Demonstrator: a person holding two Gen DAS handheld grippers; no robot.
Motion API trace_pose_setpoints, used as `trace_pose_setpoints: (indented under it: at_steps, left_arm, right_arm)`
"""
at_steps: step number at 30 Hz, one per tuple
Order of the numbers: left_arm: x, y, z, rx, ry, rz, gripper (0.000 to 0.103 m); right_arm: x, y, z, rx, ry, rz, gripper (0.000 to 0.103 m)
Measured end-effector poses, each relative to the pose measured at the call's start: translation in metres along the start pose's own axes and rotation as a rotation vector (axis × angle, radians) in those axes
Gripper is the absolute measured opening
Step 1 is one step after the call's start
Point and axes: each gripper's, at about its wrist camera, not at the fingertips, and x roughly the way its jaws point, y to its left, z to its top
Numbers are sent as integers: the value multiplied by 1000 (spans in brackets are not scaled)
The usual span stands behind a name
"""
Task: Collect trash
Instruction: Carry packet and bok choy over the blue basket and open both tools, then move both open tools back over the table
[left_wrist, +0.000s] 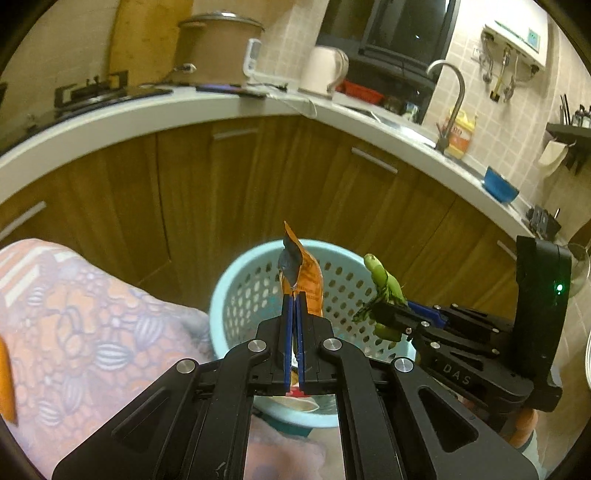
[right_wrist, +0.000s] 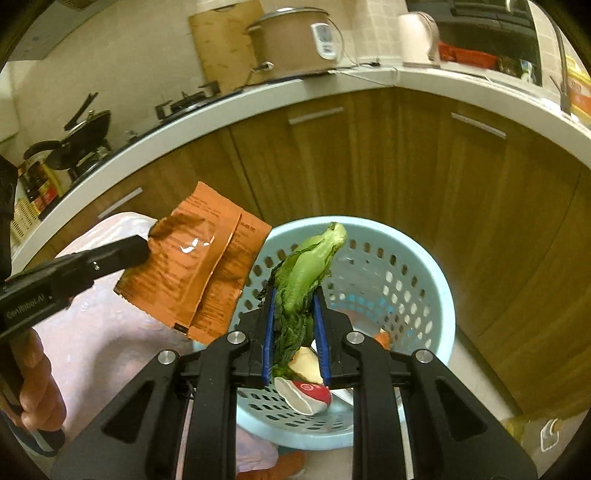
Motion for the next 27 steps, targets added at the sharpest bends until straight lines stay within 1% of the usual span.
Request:
trace_pose_setpoints:
  at_steps: [1, 2, 3, 4, 5, 6, 7, 11, 15, 18, 22, 25, 26, 27]
  left_arm:
    - [3, -1, -1, 11, 8, 3, 3]
    - [8, -4, -3, 23, 16, 19, 8]
    - [10, -4, -4, 31, 24, 31, 18]
    - [14, -6, -6, 41, 30, 44, 24]
    - [16, -6, -9, 46, 32, 56, 34]
    - [17, -6, -10, 46, 34, 64, 42]
    - [18, -4, -12, 43, 36, 68, 43]
    - [14, 2, -16, 29, 33, 80, 42]
    - [-2, 11, -15, 7, 9, 81, 42]
    - [-19, 17, -16, -8, -23, 74, 42]
    - [-42, 30, -18, -47, -64, 96, 42]
    - [-63, 42, -20, -67, -96, 130, 41]
    - [-70, 47, -20, -76, -108, 142, 41]
    - [-78, 52, -21, -85, -119, 152, 41]
  right_arm:
    - [4, -4, -2, 8, 12, 0, 17]
    - [8, -6, -2, 14, 25, 0, 18]
    - [10, -7, -2, 18, 35, 4, 21]
    - [15, -10, -3, 30, 55, 18, 29]
    - [18, -13, -3, 46, 69, 29, 34]
    - [18, -15, -4, 57, 71, 32, 50]
    - [18, -17, -4, 67, 62, 27, 55]
    - [13, -14, -2, 58, 48, 21, 54]
    - [7, -6, 2, 46, 30, 31, 54]
    - [2, 8, 5, 15, 15, 50, 54]
    - [-2, 35, 9, -36, 4, 75, 54]
    - [-3, 57, 12, -60, 6, 123, 54]
    - [-5, 65, 13, -55, 10, 175, 54]
    - [-7, 70, 14, -56, 7, 204, 54]
